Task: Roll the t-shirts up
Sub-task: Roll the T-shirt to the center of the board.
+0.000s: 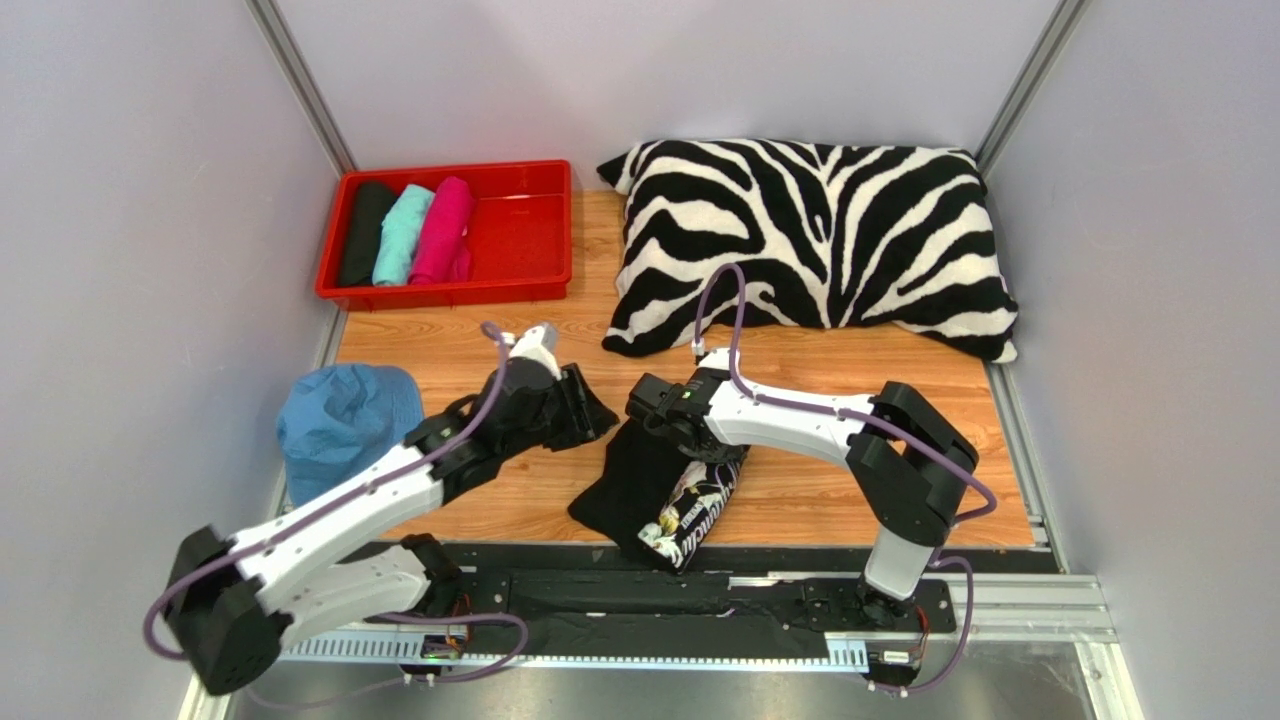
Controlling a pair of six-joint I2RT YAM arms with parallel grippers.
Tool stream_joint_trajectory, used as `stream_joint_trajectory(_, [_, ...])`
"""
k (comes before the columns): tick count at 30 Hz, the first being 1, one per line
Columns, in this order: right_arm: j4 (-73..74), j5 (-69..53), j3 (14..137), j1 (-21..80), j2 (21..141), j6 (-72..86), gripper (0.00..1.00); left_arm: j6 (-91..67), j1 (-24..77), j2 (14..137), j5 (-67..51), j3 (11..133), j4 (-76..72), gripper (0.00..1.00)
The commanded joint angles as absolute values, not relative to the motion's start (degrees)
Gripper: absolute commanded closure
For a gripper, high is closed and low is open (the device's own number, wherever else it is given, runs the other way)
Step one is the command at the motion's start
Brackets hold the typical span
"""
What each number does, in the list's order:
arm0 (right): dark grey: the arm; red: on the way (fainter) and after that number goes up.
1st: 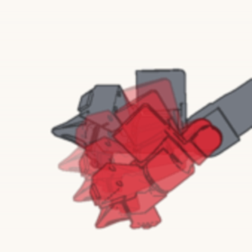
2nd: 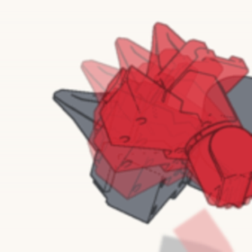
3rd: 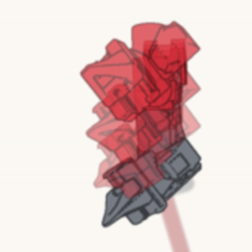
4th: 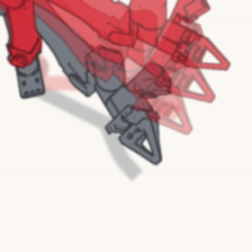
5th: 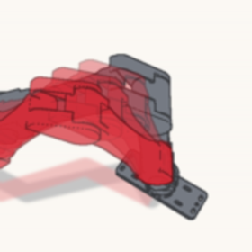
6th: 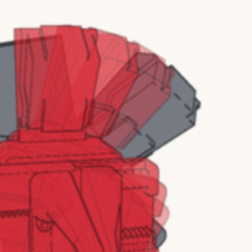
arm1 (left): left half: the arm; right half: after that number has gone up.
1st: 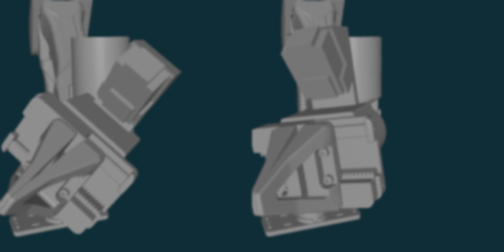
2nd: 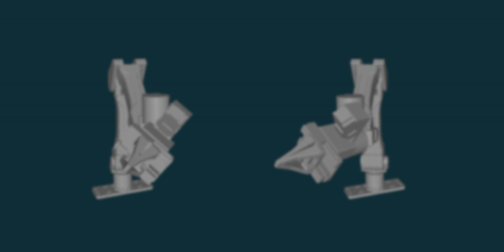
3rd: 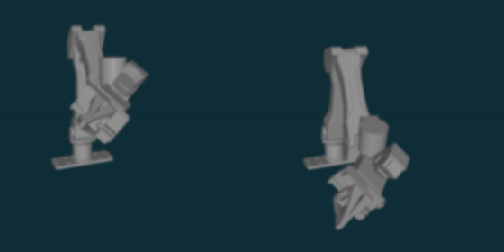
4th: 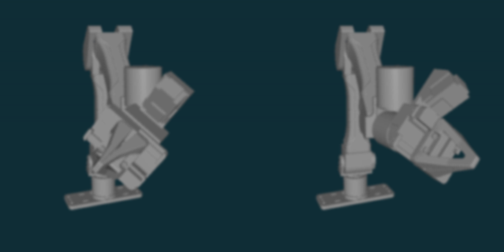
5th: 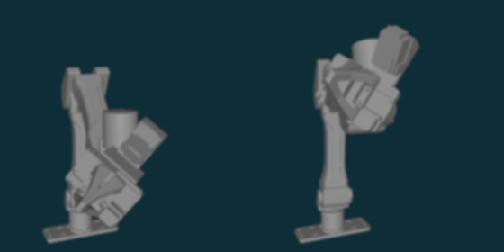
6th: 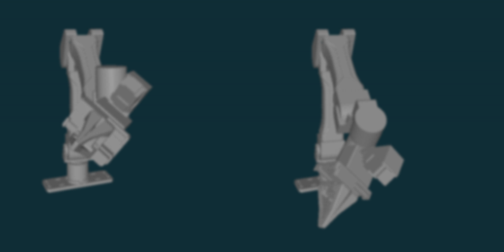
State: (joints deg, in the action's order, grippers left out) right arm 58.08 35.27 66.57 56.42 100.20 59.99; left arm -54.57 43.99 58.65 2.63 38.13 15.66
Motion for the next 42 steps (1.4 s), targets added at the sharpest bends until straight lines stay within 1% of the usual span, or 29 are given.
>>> stream_joint_trajectory(1, [58.7,35.1,68.6,56.0,102.7,58.8,0.96,-52.5,50.0,46.6,14.0,38.1,23.1,0.44])
stream_joint_trajectory(2, [59.1,34.9,68.9,55.9,102.9,58.7,0.96,-51.6,51.7,44.9,15.2,38.6,25.6,0.42])
stream_joint_trajectory(5, [59.8,34.6,70.1,55.8,104.1,58.3,0.96,-50.0,61.8,45.7,23.1,41.1,29.7,0.40])
stream_joint_trajectory(6, [59.9,34.5,70.7,55.8,104.8,58.3,0.96,-50.0,64.7,46.6,28.3,42.0,30.5,0.40])
stream_joint_trajectory(7, [60.1,34.3,71.2,55.8,105.1,58.0,0.95,-49.9,70.4,49.0,30.6,43.5,31.0,0.40])
stream_joint_trajectory(8, [60.6,34.0,71.5,55.8,105.6,57.9,0.96,-50.4,73.2,50.6,33.0,44.4,32.6,0.39])
stream_joint_trajectory(9, [60.9,33.8,72.0,55.8,105.9,57.8,0.96,-50.7,76.3,52.3,38.1,45.3,33.3,0.39])
stream_joint_trajectory(10, [61.1,33.7,72.7,55.8,106.6,57.6,0.96,-51.3,81.2,56.1,40.8,47.4,34.3,0.38])
stream_joint_trajectory(12, [61.6,33.0,73.2,55.8,107.0,57.4,0.95,-53.4,85.5,60.3,47.3,49.7,37.3,0.36])
stream_joint_trajectory(14, [61.5,32.4,73.7,55.8,107.4,56.9,0.95,-53.4,89.4,66.3,50.1,53.0,38.1,0.34])
stream_joint_trajectory(17, [61.5,31.8,74.0,55.8,107.6,56.3,0.95,-51.3,92.2,75.0,51.8,57.7,38.0,0.32])
stream_joint_trajectory(19, [61.4,31.6,74.1,55.7,107.6,56.1,0.95,-50.0,92.9,81.0,52.0,61.1,37.9,0.26])
stream_joint_trajectory(21, [61.3,31.1,74.1,55.6,107.7,56.1,0.95,-47.6,93.1,84.5,51.1,63.3,37.9,0.25])
stream_joint_trajectory(22, [61.2,30.9,74.1,55.5,107.8,55.8,0.95,-46.9,93.1,87.9,50.6,65.4,37.9,0.20])
stream_joint_trajectory(28, [60.4,29.3,73.7,55.1,108.0,55.7,0.95,-45.6,93.3,98.3,49.3,71.8,41.2,0.18])
stream_joint_trajectory(31, [59.9,28.7,73.4,54.9,108.1,55.6,0.95,-45.3,93.3,101.6,49.1,73.4,41.9,0.15])
stream_joint_trajectory(42, [59.4,27.9,73.2,54.8,108.1,55.8,0.96,-45.1,93.2,110.3,48.8,76.4,43.7,0.13])
